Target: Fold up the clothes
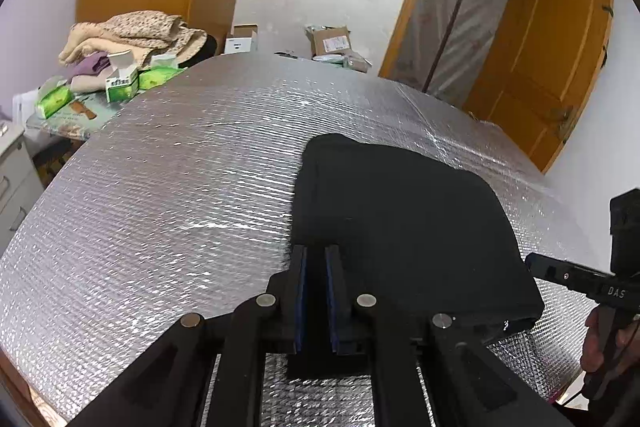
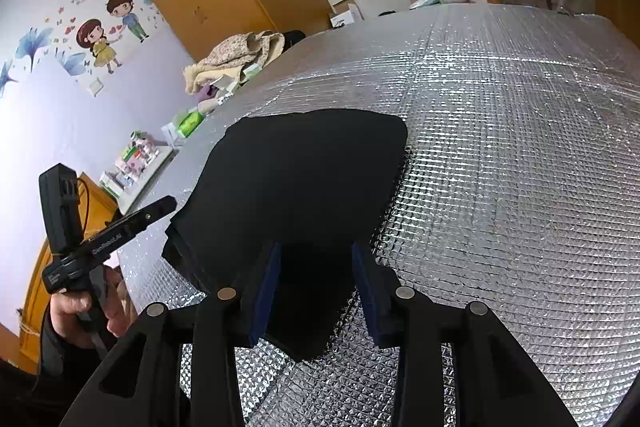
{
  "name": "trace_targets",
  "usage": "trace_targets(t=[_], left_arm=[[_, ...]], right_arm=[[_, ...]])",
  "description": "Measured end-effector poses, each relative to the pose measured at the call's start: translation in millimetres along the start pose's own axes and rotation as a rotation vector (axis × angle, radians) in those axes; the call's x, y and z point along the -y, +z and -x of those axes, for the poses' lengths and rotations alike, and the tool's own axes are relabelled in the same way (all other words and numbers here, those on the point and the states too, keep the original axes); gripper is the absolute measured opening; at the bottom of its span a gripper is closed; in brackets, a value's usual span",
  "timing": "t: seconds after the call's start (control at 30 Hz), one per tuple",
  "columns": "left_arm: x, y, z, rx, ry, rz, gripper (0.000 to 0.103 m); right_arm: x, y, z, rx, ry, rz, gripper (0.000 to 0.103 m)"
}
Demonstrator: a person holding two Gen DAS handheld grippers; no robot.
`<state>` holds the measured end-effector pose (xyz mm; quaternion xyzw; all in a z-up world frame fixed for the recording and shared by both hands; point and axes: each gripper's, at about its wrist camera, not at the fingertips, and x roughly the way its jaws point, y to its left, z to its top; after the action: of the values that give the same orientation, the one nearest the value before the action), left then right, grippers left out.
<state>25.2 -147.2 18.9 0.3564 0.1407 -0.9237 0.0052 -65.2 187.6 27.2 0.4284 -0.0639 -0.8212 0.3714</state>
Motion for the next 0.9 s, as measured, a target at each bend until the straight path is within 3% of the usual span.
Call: trace_targets(t=[0.13, 0.37, 0.53, 0.9], left_arm=[[-13.0, -4.6, 6.4, 0.003, -0.009, 0.033, 0.017], [-19.5, -8.0, 7.0, 0.008, -0.073, 0.076, 0.019], [-15.5, -10.7, -5.9, -0.043, -0.137, 0.078, 0.021], [-20.0, -20.7, -10.0, -0.073, -0.132, 0.036, 0.021]], right_arm=[[1.5, -0.8, -0.3, -0.004, 0.007, -0.006, 0.042], [3.4, -1.0, 0.0, -0.007, 0.011, -0.021, 0.043], [6.7, -2.0, 1.1, -0.009, 0.009, -0.037, 0.043], [9.5, -4.0, 2.5, -0.017, 0.006, -0.04, 0.043]])
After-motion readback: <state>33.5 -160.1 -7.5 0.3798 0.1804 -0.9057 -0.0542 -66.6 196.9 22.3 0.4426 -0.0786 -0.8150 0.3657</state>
